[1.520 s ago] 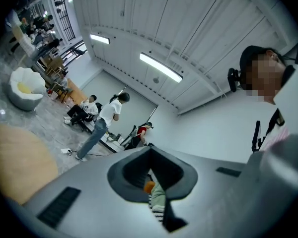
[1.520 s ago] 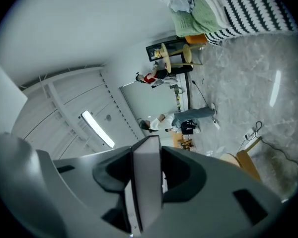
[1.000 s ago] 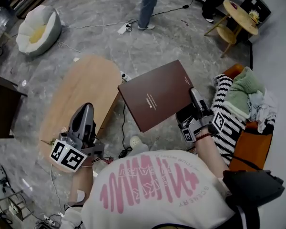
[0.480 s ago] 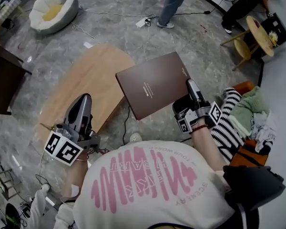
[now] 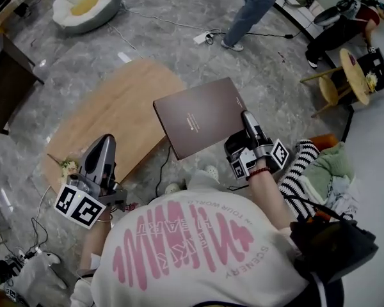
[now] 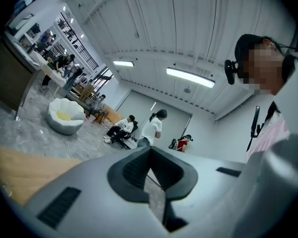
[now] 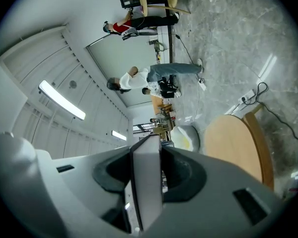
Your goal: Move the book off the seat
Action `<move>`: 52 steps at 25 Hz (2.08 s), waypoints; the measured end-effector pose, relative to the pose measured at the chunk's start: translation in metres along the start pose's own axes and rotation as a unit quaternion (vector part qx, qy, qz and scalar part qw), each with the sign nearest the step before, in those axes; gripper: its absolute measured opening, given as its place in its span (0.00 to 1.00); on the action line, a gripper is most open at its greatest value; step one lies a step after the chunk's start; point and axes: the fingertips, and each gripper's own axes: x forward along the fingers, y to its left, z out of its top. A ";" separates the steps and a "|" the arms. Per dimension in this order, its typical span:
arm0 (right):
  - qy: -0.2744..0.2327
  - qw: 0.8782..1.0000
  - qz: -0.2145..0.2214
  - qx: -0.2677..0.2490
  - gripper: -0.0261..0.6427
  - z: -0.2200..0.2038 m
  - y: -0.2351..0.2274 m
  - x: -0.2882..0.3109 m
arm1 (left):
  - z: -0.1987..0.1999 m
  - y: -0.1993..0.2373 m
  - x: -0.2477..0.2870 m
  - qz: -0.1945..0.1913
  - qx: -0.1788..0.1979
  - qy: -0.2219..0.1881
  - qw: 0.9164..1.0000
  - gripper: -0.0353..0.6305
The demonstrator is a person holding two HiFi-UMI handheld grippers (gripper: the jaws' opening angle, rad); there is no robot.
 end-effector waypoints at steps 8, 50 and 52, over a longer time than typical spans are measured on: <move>0.016 1.000 -0.024 0.007 0.28 0.015 -0.031 0.021 | -0.008 0.013 -0.022 0.051 0.002 -0.020 0.999 0.06; 0.266 0.919 -0.284 -0.064 0.28 0.057 -0.338 0.238 | -0.050 0.043 -0.002 0.484 -0.080 -0.049 0.870 0.06; 0.272 0.914 -0.292 -0.073 0.28 0.058 -0.348 0.236 | -0.056 0.042 -0.006 0.494 -0.088 -0.049 0.864 0.06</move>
